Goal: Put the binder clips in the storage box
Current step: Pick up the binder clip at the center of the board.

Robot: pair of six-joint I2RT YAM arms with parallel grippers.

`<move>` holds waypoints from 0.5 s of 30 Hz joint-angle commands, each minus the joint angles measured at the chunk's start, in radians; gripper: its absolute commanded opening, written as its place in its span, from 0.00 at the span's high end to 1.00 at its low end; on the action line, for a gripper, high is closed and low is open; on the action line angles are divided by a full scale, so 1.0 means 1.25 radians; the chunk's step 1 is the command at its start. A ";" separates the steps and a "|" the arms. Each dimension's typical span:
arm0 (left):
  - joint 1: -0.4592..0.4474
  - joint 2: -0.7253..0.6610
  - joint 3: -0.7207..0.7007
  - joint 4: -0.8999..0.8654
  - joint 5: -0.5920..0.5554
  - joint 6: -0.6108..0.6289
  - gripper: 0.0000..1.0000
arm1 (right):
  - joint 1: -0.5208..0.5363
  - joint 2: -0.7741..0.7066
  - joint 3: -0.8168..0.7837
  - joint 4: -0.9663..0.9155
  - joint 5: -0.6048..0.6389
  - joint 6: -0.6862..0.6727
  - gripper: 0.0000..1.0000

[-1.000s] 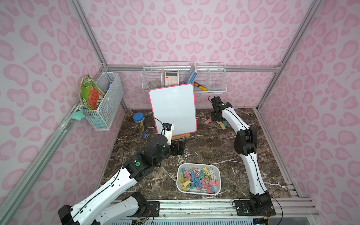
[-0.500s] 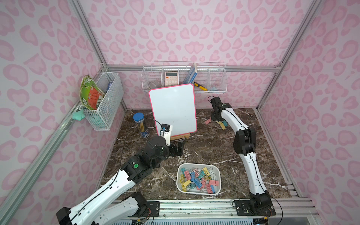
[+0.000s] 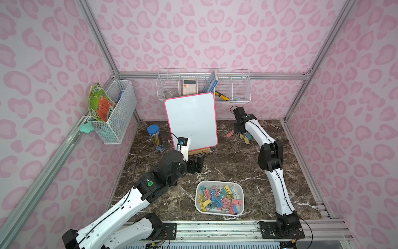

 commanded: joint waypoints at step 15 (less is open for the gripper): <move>0.001 0.025 0.022 0.033 0.030 -0.002 0.01 | 0.076 -0.659 -0.650 0.158 0.030 0.049 1.00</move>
